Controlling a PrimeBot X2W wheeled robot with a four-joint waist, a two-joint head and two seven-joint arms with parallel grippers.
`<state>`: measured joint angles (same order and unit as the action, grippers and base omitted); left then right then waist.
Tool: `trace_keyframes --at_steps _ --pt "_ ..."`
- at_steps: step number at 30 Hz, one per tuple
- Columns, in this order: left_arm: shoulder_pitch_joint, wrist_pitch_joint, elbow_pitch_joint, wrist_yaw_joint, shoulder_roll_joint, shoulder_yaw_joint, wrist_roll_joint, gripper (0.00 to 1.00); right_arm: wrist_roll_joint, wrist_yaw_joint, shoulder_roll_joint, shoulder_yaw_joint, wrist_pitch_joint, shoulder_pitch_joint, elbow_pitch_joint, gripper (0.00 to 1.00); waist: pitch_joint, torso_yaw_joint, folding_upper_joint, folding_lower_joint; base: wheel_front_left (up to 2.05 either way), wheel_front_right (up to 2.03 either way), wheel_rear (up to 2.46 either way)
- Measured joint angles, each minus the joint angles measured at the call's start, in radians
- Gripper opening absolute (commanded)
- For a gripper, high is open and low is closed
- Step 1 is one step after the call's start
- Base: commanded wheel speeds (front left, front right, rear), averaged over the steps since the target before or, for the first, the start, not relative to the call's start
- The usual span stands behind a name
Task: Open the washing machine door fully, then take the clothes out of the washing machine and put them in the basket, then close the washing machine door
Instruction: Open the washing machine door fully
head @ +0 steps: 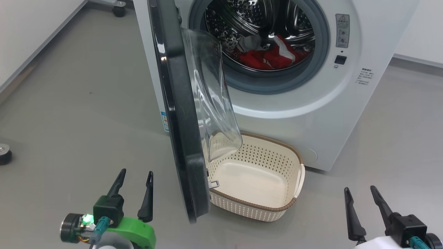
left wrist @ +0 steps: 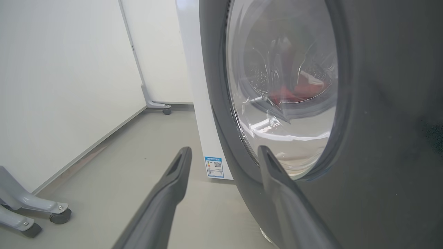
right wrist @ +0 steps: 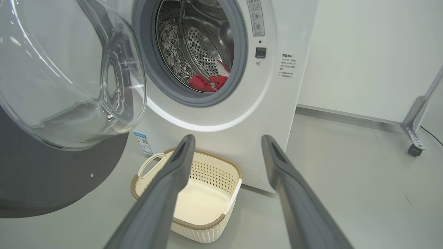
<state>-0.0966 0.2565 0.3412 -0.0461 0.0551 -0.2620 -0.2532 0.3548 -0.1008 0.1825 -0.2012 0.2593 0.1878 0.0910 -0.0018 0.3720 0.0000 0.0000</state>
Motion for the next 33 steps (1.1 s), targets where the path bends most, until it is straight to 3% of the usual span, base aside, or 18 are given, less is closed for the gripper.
trace_keyframes --at_steps 18,19,20,21,22,33 --pt "0.005 0.000 0.002 0.008 0.000 0.007 0.000 1.00 -0.050 0.000 -0.035 0.004 0.000 0.027 -0.013 1.00 -0.012 -0.010 0.0000 0.0000 0.00 0.00 0.00" --pt "0.005 0.000 0.003 0.008 0.000 0.007 0.000 0.81 -0.051 0.000 -0.037 0.006 0.000 0.027 -0.014 1.00 -0.013 -0.010 0.0000 0.0000 0.00 0.00 0.00" --pt "0.005 0.000 0.004 0.008 0.000 0.007 0.000 0.47 -0.051 0.000 -0.038 0.007 0.000 0.027 -0.015 1.00 -0.014 -0.010 0.0000 0.0000 0.00 0.00 0.00" --pt "0.005 0.000 0.004 0.008 0.000 0.007 0.000 0.47 -0.051 0.000 -0.038 0.007 0.000 0.027 -0.015 1.00 -0.014 -0.010 0.0000 0.0000 0.00 0.00 0.00" --pt "0.005 0.000 0.006 0.009 0.000 0.007 0.000 0.00 -0.053 0.000 -0.041 0.008 0.000 0.027 -0.015 1.00 -0.015 -0.010 0.0000 0.0000 0.00 0.00 0.00" --pt "0.005 0.000 0.012 0.016 0.000 0.010 0.000 0.00 -0.067 0.003 -0.054 0.020 0.000 0.029 -0.016 1.00 -0.019 -0.011 0.0000 0.0000 0.00 0.00 0.00"
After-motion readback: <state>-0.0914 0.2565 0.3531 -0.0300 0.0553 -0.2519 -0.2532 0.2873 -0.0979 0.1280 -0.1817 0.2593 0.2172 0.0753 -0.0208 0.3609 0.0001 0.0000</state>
